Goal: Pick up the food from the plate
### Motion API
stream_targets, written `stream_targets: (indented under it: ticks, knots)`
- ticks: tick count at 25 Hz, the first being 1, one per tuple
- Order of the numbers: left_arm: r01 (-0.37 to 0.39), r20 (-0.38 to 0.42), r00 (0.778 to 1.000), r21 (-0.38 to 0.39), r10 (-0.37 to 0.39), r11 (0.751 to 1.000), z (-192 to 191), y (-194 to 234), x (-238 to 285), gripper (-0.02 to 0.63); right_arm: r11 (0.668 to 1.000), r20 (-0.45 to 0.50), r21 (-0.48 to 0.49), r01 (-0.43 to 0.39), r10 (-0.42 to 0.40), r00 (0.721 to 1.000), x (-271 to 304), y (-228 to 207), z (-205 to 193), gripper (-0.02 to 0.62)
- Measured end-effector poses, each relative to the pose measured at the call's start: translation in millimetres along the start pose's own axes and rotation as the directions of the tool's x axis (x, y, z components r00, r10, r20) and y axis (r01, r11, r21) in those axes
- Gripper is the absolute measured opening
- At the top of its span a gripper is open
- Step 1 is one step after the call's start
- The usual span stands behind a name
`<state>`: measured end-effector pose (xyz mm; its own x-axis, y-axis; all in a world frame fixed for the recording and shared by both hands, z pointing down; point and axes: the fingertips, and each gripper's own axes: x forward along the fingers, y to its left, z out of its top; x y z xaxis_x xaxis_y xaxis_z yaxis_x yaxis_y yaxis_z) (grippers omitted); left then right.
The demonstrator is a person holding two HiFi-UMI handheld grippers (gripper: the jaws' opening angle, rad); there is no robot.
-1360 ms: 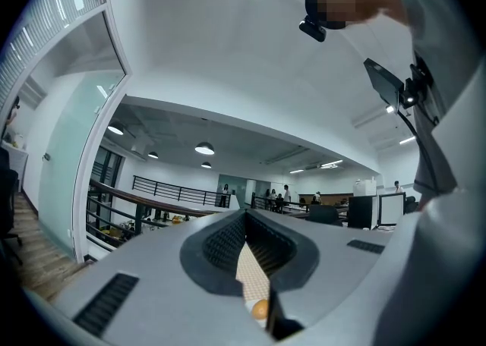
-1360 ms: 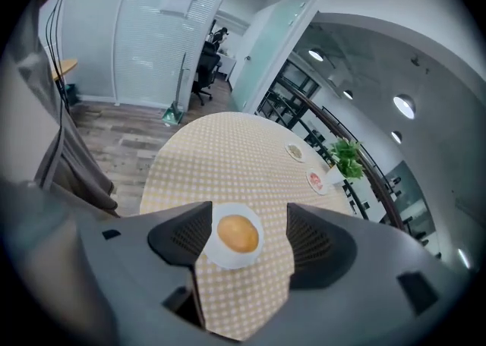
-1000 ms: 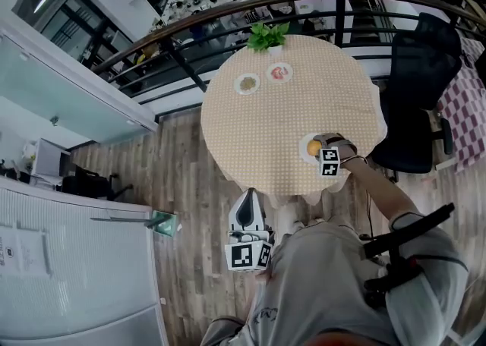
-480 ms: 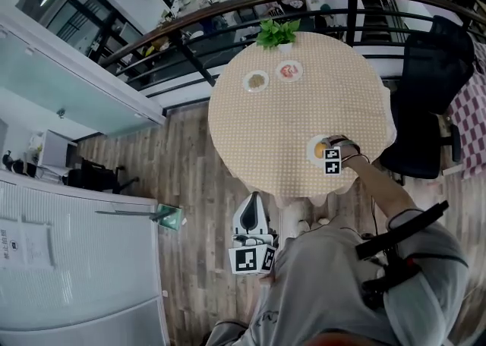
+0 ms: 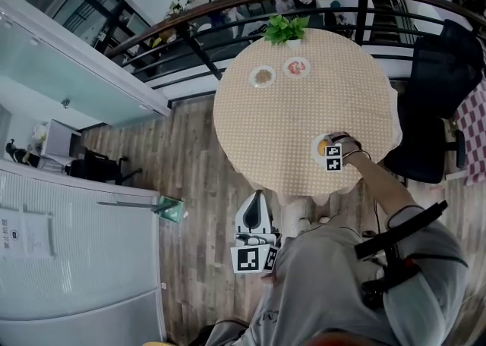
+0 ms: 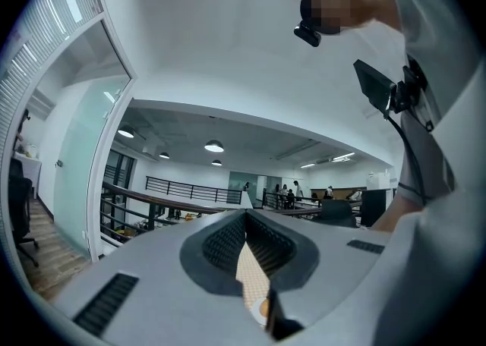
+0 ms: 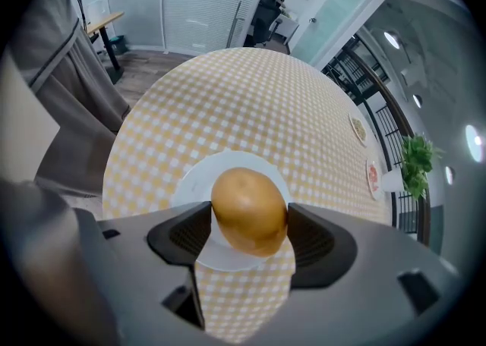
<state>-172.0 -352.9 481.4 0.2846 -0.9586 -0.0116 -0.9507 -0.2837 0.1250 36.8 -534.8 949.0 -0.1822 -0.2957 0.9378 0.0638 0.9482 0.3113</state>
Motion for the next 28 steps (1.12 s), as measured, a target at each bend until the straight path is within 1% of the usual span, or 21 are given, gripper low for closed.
stream_targets:
  ticks: [2,4,5,6,9,11,16,22,26,28]
  knots:
    - [0.006,0.004,1.0,0.001,-0.006,1.0,2,0,0,0.011,0.999,-0.043,-0.008,-0.031,0.03,0.999,6,0,-5,0.302]
    - [0.007,0.005,1.0,-0.001,-0.007,1.0,3,2,-1,0.011,0.995,-0.087,0.007,-0.096,0.096,0.992,12,5,-13,0.303]
    - [0.004,0.006,1.0,-0.002,-0.004,1.0,3,2,-1,0.011,0.993,-0.089,0.022,-0.117,0.118,0.989,13,8,-16,0.307]
    - [0.001,0.007,1.0,-0.002,-0.001,1.0,3,3,-1,0.011,0.992,-0.08,0.035,-0.121,0.123,0.989,14,8,-18,0.306]
    - [-0.016,0.008,1.0,-0.003,0.016,1.0,3,8,-5,0.011,0.996,-0.049,0.049,-0.079,0.081,0.995,17,6,-15,0.307]
    - [-0.027,0.003,1.0,-0.005,0.027,1.0,3,11,-7,0.011,0.997,-0.049,0.045,-0.057,0.059,0.997,20,7,-14,0.308]
    - [-0.03,0.0,1.0,-0.006,0.03,1.0,1,13,-9,0.011,0.995,-0.059,0.058,-0.075,0.079,0.995,24,10,-16,0.307]
    - [-0.03,-0.006,1.0,-0.009,0.03,1.0,2,17,-9,0.011,0.993,-0.056,0.089,-0.077,0.082,0.995,23,9,-17,0.307]
    - [-0.04,-0.005,0.999,-0.012,0.04,0.999,2,21,-12,0.011,0.989,-0.055,0.128,-0.078,0.086,0.995,22,8,-19,0.307]
    - [-0.047,-0.005,0.999,-0.01,0.047,0.999,3,24,-14,0.011,0.983,-0.036,0.159,-0.096,0.103,0.994,19,10,-17,0.307]
